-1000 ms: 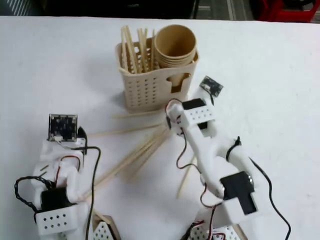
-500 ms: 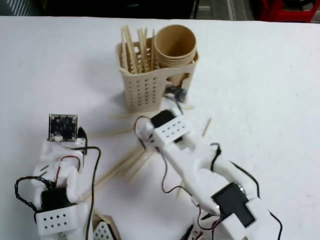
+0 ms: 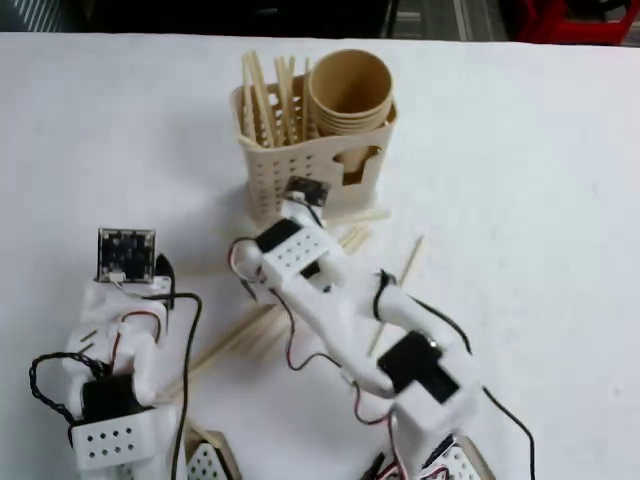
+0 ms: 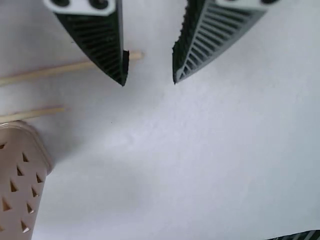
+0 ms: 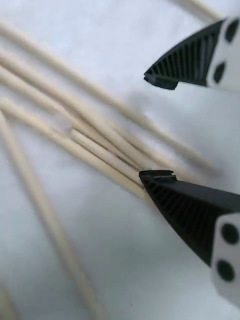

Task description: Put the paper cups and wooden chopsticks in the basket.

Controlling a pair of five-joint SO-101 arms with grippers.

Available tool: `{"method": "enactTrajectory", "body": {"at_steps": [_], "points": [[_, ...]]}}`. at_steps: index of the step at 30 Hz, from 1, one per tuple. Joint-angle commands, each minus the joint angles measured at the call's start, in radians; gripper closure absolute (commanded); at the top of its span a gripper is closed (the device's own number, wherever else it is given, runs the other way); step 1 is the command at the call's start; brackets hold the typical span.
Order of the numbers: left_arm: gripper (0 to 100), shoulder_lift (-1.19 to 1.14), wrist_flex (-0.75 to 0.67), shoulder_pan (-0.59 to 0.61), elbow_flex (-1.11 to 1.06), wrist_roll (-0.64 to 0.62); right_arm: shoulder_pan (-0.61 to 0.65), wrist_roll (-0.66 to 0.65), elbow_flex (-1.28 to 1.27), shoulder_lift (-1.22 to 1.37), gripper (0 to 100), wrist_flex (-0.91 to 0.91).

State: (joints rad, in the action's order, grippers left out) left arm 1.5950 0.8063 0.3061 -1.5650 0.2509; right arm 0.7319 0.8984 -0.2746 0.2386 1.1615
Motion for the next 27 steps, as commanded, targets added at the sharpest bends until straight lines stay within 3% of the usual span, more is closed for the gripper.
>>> {"method": "enactTrajectory", "body": {"at_steps": [1, 6, 12, 27], "points": [[84, 0.013, 0.002, 0.010, 0.005, 0.014, -0.045, 0.012, 0.066, 0.045, 72.6, -0.001], [84, 0.013, 0.002, 0.010, 0.005, 0.014, -0.117, 0.012, 0.066, 0.116, 75.1, 0.001], [84, 0.013, 0.002, 0.010, 0.005, 0.014, -0.196, 0.009, 0.066, 0.133, 98.7, 0.038], [84, 0.013, 0.002, 0.010, 0.003, 0.014, -0.332, 0.002, 0.068, 0.127, 98.1, 0.240]]}}
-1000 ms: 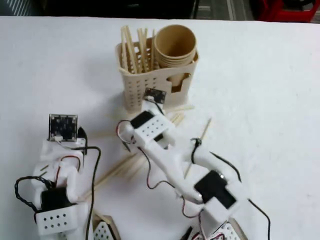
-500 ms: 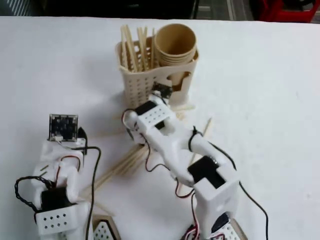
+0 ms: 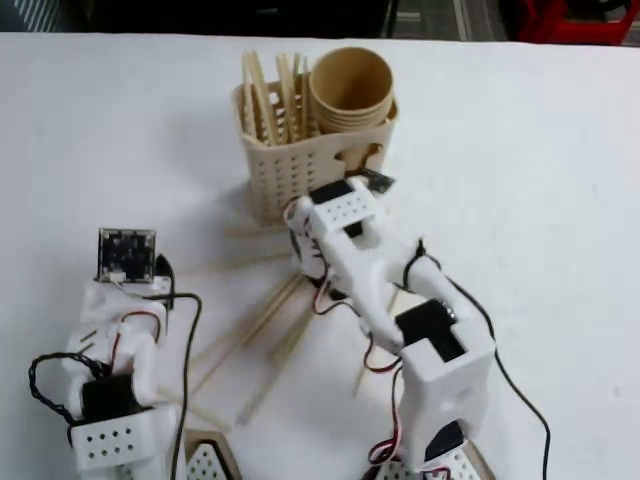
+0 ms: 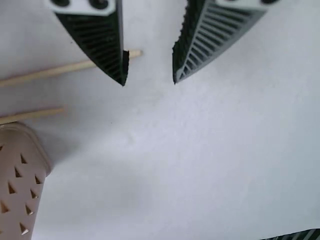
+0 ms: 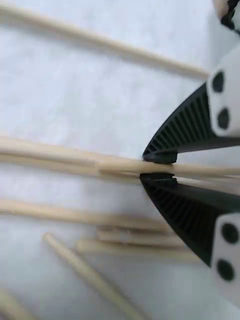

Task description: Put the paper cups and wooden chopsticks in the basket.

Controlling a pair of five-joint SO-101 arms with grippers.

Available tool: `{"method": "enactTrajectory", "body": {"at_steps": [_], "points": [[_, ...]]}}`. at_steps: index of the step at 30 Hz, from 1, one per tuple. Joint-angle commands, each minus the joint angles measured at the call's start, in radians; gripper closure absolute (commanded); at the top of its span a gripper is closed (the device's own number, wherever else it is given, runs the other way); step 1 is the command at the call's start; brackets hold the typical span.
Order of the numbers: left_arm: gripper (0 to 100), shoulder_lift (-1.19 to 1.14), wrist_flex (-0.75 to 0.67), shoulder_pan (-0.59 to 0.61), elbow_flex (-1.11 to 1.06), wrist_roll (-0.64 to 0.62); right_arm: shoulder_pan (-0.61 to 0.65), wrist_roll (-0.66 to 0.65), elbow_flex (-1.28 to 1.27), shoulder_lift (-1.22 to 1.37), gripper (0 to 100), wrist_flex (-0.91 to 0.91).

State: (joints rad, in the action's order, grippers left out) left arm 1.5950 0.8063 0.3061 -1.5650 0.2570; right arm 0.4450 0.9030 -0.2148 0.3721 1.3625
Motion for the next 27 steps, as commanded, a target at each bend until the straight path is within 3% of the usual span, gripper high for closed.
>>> {"method": "enactTrajectory", "body": {"at_steps": [1, 20, 27], "points": [[84, 0.013, 0.002, 0.010, 0.003, 0.008, -0.051, -0.003, 0.008, -0.007, 98.1, 0.050], [84, 0.013, 0.002, 0.010, 0.003, 0.008, -0.243, -0.005, 0.253, -0.007, 98.2, 0.351], [84, 0.013, 0.002, 0.010, 0.003, 0.008, -0.303, -0.141, 0.270, -0.067, 98.2, 0.354]]}}
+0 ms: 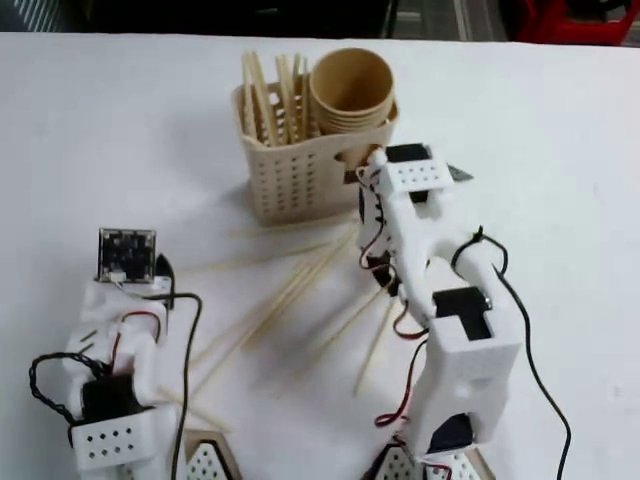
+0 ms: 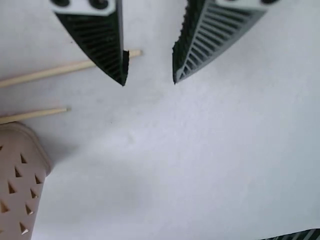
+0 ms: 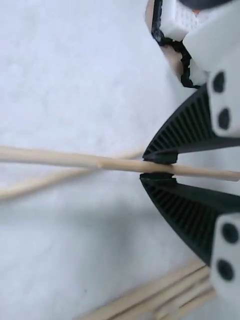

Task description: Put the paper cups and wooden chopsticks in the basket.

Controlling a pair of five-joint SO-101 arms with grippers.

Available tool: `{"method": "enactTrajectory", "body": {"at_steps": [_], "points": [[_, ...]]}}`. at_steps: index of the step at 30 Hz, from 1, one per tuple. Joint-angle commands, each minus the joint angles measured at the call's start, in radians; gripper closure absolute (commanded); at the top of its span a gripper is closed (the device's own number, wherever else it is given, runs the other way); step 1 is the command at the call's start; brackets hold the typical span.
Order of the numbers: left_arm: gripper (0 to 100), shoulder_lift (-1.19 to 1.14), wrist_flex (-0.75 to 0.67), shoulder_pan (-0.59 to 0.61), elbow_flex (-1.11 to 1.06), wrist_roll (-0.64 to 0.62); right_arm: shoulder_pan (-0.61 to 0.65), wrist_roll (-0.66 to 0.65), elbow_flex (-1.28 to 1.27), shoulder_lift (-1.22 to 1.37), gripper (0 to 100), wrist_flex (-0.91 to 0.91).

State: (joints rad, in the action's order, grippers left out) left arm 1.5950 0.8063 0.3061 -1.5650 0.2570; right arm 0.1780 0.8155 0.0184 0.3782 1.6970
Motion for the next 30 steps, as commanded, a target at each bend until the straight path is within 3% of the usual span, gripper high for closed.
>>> {"method": "enactTrajectory", "body": {"at_steps": [1, 8, 17, 30], "points": [[84, 0.013, 0.002, 0.010, 0.003, 0.008, -0.047, -0.075, 0.037, -0.099, 98.2, 0.019], [84, 0.013, 0.000, 0.010, 0.003, 0.008, -0.090, -0.242, 0.041, -0.352, 98.2, 0.016], [84, 0.013, 0.000, 0.010, 0.003, 0.008, -0.079, -0.276, 0.043, -0.636, 98.2, -0.162], [84, 0.013, 0.000, 0.010, 0.003, 0.008, 0.165, -0.499, 0.333, -0.771, 98.2, -0.467]]}}
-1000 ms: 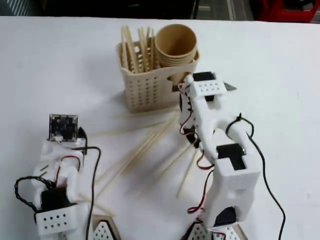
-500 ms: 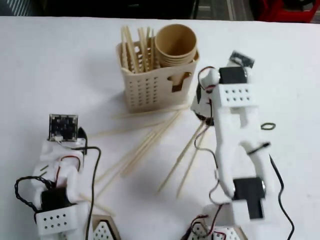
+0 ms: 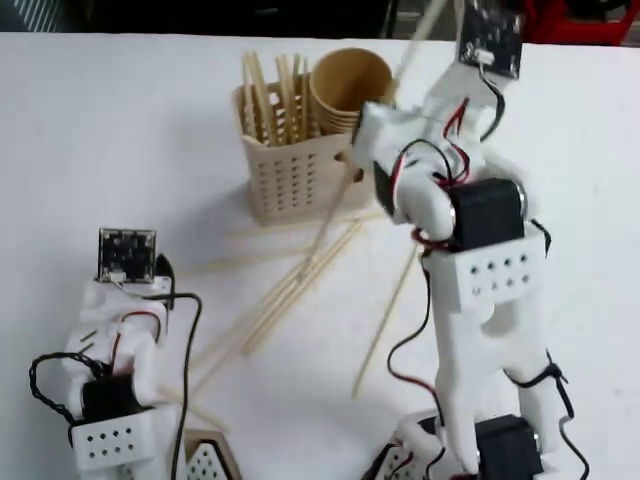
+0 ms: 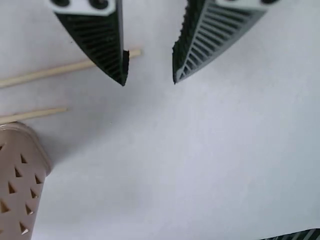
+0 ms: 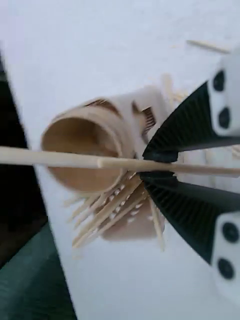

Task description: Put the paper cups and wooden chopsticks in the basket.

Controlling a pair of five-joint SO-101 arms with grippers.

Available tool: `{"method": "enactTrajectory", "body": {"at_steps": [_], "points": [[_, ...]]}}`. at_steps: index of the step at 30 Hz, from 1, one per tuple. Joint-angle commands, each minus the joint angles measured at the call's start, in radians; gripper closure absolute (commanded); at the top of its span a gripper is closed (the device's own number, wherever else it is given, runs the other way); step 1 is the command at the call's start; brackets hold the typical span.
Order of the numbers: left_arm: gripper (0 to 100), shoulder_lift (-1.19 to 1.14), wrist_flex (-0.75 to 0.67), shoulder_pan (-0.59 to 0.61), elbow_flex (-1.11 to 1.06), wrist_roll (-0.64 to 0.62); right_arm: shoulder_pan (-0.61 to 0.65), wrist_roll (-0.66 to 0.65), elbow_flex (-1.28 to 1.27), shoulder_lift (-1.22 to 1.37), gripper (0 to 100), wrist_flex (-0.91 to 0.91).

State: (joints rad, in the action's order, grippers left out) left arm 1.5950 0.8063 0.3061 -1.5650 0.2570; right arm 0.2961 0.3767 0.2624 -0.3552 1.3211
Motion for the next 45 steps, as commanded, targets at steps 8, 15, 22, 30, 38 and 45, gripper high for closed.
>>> {"method": "enactTrajectory", "body": {"at_steps": [8, 15, 22, 30, 38, 45], "points": [[84, 0.013, -0.002, 0.010, 0.003, 0.051, 0.082, -0.235, 0.103, 0.008, 98.2, -0.507], [84, 0.013, -0.003, 0.010, 0.003, 0.055, 0.084, -0.261, 0.103, 0.137, 98.1, -0.748], [84, 0.013, -0.003, 0.010, 0.002, 0.055, 0.084, -0.350, 0.078, 0.251, 98.1, -0.766], [84, 0.013, -0.003, 0.010, 0.002, 0.055, 0.137, -0.414, -0.103, 0.275, 98.1, -0.766], [84, 0.013, -0.003, 0.010, 0.002, 0.055, 0.143, -0.413, -0.152, 0.275, 88.3, -0.722], [84, 0.013, -0.003, 0.010, 0.002, 0.055, 0.143, -0.410, -0.126, 0.117, 87.4, -0.498]]}}
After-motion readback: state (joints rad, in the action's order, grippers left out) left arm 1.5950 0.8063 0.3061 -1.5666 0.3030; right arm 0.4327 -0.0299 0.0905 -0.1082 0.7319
